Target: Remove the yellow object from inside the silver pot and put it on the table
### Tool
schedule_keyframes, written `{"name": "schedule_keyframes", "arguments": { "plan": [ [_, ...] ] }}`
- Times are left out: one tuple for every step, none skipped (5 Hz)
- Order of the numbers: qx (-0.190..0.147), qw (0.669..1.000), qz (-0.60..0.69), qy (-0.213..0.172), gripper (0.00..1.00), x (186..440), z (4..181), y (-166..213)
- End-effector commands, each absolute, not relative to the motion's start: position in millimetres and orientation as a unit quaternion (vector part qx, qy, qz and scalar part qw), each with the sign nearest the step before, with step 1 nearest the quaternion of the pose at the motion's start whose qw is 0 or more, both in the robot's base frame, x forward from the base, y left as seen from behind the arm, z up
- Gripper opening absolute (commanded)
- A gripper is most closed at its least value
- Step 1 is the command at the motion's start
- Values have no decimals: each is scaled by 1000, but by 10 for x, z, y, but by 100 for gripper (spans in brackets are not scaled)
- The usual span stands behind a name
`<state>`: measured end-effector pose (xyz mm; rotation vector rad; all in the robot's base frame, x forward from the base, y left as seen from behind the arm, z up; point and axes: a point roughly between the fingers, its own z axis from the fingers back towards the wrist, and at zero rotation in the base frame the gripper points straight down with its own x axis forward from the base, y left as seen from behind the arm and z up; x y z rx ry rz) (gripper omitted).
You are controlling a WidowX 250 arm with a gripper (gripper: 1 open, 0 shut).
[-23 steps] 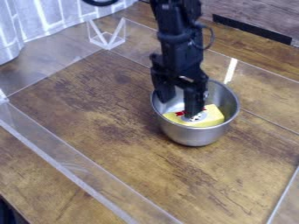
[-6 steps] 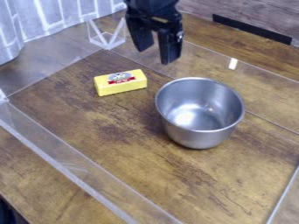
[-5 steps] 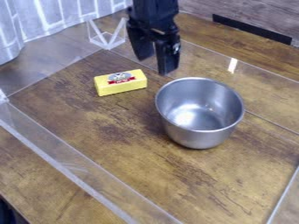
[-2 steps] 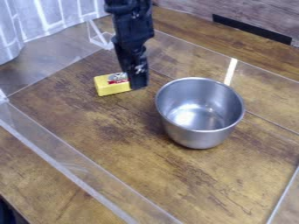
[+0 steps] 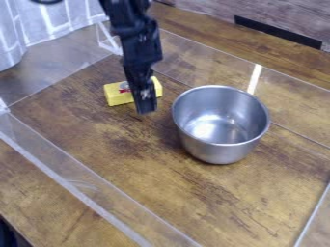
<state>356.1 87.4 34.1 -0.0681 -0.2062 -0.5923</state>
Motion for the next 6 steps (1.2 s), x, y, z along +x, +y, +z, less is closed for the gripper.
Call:
{"name": "schedule_keyframes", "arguments": {
  "plan": [
    [-19, 952, -280, -122, 0, 3573, 364, 893],
    [-14, 952, -285, -108, 0, 3590, 474, 728],
    [1, 953, -289, -89, 0, 3629, 709, 550],
    [22, 953, -295, -66, 0, 3668, 1009, 391],
    [49, 955, -288, -47, 0, 3657, 1331, 413],
    [71, 958, -276, -37, 0, 3628, 1595, 485]
  ]
}}
